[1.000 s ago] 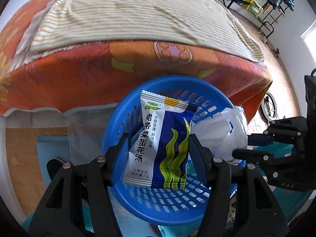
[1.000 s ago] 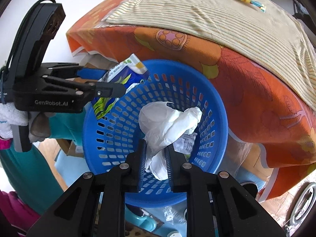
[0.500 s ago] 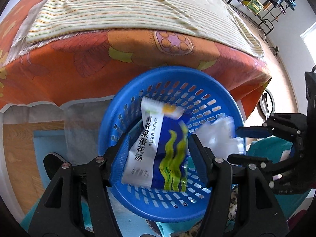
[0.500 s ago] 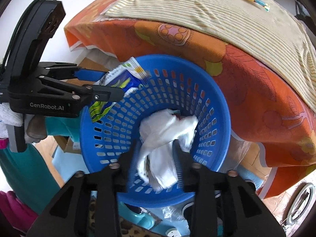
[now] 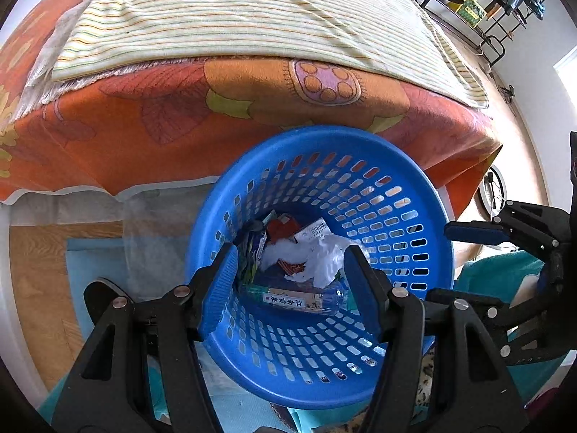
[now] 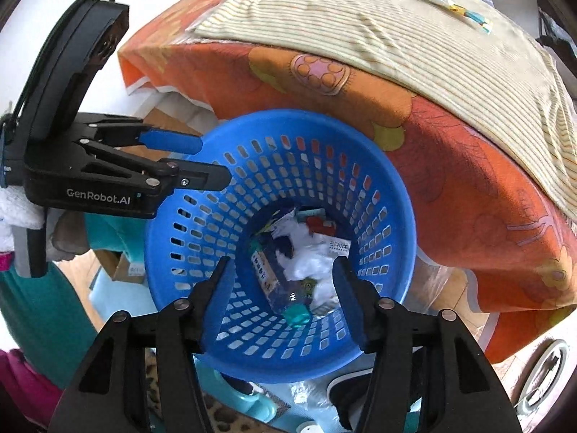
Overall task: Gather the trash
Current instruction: 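Open the left tool over the basket while the right tool releases the tissues, then move both tools back over the bed toward the orange cap and white tube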
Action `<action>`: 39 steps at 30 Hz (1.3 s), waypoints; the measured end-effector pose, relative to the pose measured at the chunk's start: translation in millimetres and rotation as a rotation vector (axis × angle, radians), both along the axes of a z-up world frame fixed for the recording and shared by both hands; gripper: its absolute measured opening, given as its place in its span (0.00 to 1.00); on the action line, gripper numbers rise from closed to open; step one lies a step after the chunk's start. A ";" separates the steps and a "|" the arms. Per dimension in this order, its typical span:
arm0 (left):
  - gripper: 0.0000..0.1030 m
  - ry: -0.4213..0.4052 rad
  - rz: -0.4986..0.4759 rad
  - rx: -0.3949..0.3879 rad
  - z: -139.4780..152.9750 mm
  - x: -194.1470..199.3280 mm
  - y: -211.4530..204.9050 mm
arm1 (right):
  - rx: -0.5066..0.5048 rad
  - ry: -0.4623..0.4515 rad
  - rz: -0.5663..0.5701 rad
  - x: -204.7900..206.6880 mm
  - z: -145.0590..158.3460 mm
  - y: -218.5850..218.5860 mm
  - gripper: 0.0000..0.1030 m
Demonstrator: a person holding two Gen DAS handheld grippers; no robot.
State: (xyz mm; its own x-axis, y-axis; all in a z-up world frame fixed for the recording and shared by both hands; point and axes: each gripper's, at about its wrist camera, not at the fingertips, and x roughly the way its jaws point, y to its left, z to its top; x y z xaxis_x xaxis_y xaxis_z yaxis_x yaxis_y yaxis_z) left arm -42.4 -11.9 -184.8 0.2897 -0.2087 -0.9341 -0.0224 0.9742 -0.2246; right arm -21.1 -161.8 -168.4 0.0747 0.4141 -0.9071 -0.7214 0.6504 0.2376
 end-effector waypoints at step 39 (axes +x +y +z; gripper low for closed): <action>0.61 -0.152 0.049 0.005 79.2 86.4 16.3 | 0.175 -0.275 -0.188 82.1 101.9 -15.9 0.54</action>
State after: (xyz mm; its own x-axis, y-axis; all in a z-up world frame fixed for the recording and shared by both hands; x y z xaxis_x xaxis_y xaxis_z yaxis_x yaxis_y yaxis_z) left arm 44.0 4.4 -105.6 0.4377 -0.1865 -0.8796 -0.0355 0.9739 -0.2241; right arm 61.0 -177.8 -66.5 0.3951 0.5170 -0.7593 -0.6456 0.7443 0.1708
